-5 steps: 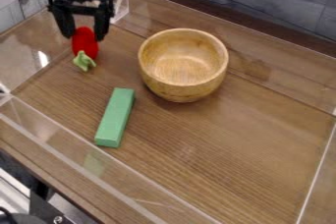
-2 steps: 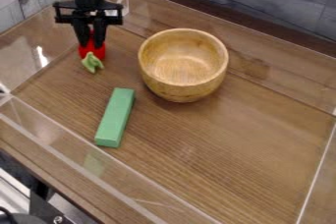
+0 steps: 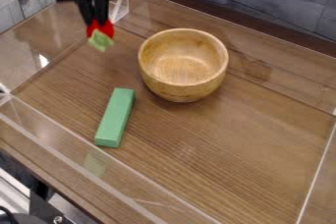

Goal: Move the red fruit to the right

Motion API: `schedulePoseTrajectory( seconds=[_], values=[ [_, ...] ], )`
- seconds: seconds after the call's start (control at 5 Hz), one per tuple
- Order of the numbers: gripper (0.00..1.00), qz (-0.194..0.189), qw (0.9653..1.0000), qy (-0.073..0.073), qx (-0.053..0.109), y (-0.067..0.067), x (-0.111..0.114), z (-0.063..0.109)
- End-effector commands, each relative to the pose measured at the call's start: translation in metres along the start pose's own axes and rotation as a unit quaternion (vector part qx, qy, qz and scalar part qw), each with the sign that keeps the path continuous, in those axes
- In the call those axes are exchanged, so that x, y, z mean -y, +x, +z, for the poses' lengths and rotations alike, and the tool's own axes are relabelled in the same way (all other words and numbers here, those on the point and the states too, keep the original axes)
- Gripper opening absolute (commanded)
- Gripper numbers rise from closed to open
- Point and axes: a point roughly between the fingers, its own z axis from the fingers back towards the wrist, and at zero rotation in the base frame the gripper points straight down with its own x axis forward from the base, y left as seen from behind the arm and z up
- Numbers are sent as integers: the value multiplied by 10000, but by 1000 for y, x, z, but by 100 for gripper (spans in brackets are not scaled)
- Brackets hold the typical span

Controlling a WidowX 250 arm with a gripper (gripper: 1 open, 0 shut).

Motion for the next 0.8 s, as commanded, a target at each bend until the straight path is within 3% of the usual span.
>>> schedulePoseTrajectory(
  seconds=[0.0, 0.4, 0.6],
  values=[
    [0, -566, 9979, -123, 296, -13, 30, 55],
    [0, -1244, 9921, -24, 169, -54, 96, 39],
    [0, -1674, 9858, 97, 105, -73, 136, 16]
  ],
)
